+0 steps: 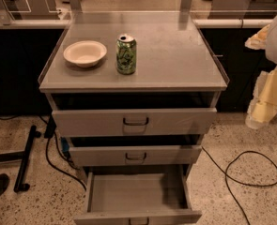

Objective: Close bottom drawer

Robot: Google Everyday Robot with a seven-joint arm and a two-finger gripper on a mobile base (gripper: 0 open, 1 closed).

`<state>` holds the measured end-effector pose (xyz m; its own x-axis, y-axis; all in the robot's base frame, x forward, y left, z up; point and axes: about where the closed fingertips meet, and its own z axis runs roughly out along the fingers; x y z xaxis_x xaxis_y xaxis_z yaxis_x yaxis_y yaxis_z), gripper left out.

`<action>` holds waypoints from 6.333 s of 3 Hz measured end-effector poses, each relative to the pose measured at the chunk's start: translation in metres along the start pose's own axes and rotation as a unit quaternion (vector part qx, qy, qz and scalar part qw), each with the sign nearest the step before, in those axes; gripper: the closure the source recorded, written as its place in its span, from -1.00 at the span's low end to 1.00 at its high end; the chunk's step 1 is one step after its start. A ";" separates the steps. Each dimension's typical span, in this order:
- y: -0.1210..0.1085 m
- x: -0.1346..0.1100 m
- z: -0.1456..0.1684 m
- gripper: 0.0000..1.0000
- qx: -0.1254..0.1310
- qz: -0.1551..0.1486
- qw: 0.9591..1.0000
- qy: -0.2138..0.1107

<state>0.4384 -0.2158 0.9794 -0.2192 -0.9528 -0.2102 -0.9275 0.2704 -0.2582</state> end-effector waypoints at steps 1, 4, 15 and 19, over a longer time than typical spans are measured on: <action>0.000 0.000 0.000 -1.00 0.000 0.000 1.000 0.000; 0.031 0.022 0.112 -1.00 -0.040 0.019 0.999 -0.024; 0.182 0.190 0.655 -1.00 -0.149 0.100 0.977 -0.117; 0.222 0.223 0.718 0.77 -0.161 0.133 0.966 -0.154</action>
Offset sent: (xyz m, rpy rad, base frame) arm 0.0028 0.0047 -0.0481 0.0103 0.0663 0.0052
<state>0.4012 -0.2692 0.1980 -0.4090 -0.7559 -0.5112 -0.9074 0.3961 0.1403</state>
